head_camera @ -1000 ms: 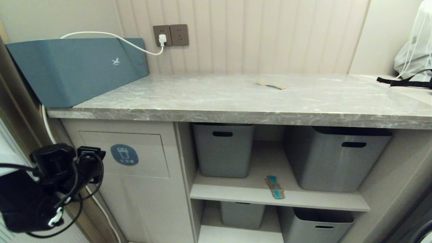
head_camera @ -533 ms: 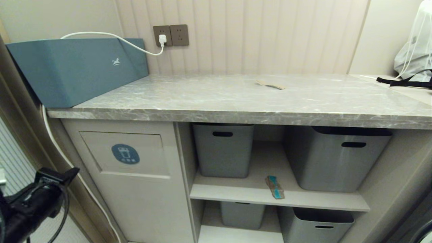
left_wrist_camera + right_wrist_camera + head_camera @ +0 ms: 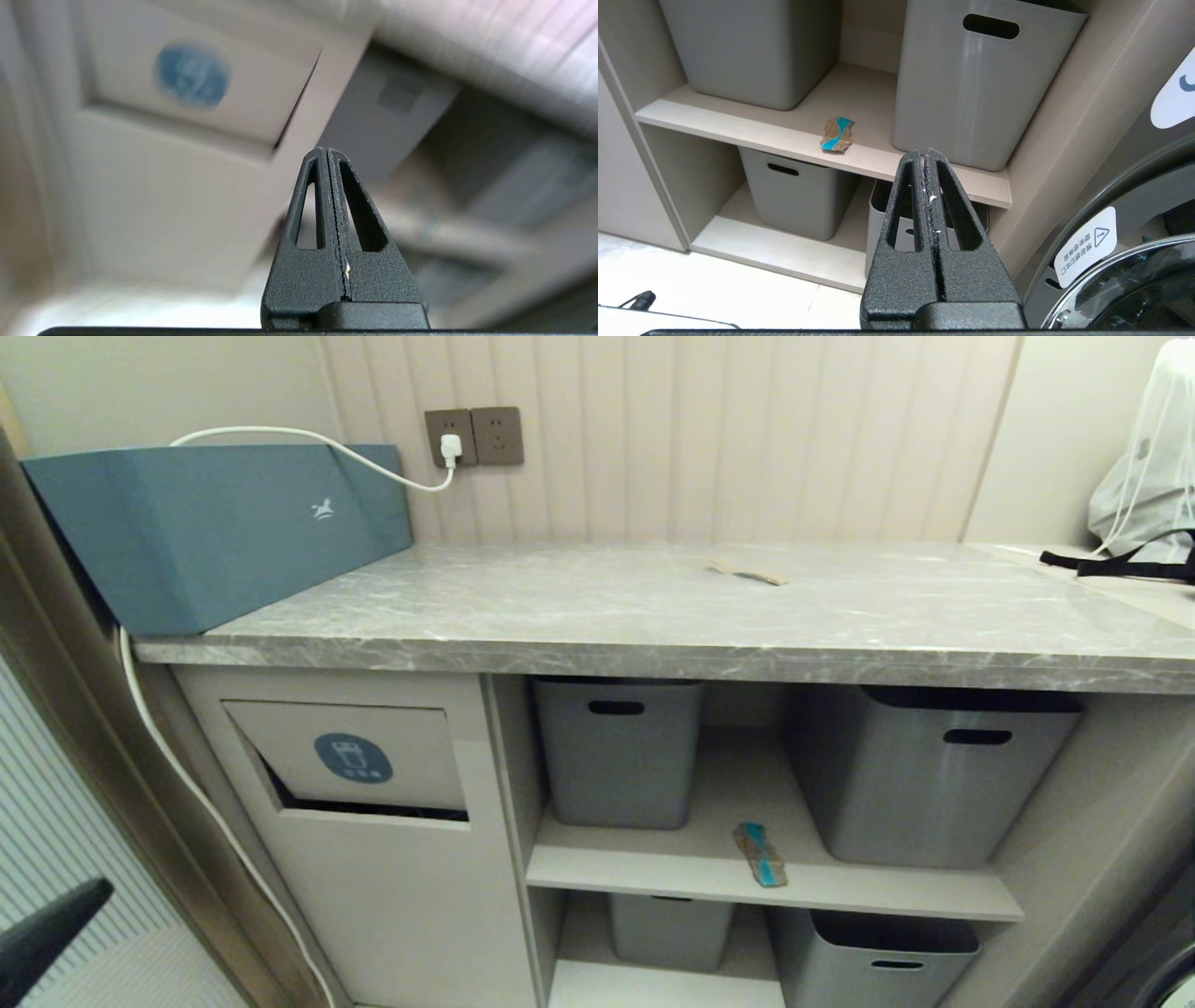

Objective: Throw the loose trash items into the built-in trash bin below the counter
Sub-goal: Pick up the garbage

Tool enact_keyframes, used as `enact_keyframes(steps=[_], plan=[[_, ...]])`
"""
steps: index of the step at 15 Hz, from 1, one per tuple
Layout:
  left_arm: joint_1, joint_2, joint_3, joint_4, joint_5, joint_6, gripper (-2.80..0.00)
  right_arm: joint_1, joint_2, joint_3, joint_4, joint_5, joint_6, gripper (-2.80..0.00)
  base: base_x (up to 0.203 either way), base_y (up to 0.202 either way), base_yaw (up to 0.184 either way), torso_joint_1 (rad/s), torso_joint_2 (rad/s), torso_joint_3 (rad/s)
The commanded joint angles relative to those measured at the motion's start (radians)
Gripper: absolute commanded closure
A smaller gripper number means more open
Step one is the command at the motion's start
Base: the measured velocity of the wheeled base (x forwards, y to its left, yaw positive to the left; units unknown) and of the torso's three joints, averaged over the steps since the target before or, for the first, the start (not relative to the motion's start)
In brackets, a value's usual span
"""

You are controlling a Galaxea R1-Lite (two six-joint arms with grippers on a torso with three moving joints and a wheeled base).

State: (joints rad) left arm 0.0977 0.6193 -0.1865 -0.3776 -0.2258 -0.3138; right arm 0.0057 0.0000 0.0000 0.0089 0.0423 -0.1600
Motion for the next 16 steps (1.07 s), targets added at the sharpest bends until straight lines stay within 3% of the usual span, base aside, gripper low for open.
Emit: enact_keyframes(steps=[1,3,5,7,10,12,14,16], plan=[[-0.001,-0.283,-0.026,0.444,0.019,0.141,0.00,0.000,0.002,0.000,-0.001,0.001,0.000,0.00,0.000,0.000,0.000,0.000,0.00,0.000],[-0.002,-0.343,0.021,0.524,0.127,0.340,0.00,0.000,0.002,0.000,-0.001,0.001,-0.002,0.00,0.000,0.000,0.000,0.000,0.00,0.000],[-0.002,-0.342,0.132,0.448,0.214,0.410,0.00,0.000,0.002,0.000,-0.001,0.001,-0.003,0.00,0.000,0.000,0.000,0.000,0.00,0.000],[-0.017,-0.343,0.189,0.390,0.184,0.423,0.00,0.000,0.002,0.000,-0.001,-0.001,0.000,0.00,0.000,0.000,0.000,0.000,0.00,0.000],[-0.169,-0.341,0.187,0.387,0.181,0.423,0.00,0.000,0.002,0.000,-0.001,0.001,-0.006,0.00,0.000,0.000,0.000,0.000,0.00,0.000],[-0.163,-0.343,0.188,0.385,0.214,0.404,0.00,0.000,0.002,0.000,-0.001,-0.002,0.002,0.00,0.000,0.000,0.000,0.000,0.00,0.000],[-0.102,-0.384,0.187,0.387,0.214,0.402,0.00,0.000,0.002,0.000,-0.001,-0.003,0.008,0.00,0.000,0.000,0.000,0.000,0.00,0.000],[-0.098,-0.386,0.184,0.391,0.204,0.403,0.00,0.000,0.002,0.000,-0.002,0.004,0.007,0.00,0.000,0.000,0.000,0.000,0.00,0.000]])
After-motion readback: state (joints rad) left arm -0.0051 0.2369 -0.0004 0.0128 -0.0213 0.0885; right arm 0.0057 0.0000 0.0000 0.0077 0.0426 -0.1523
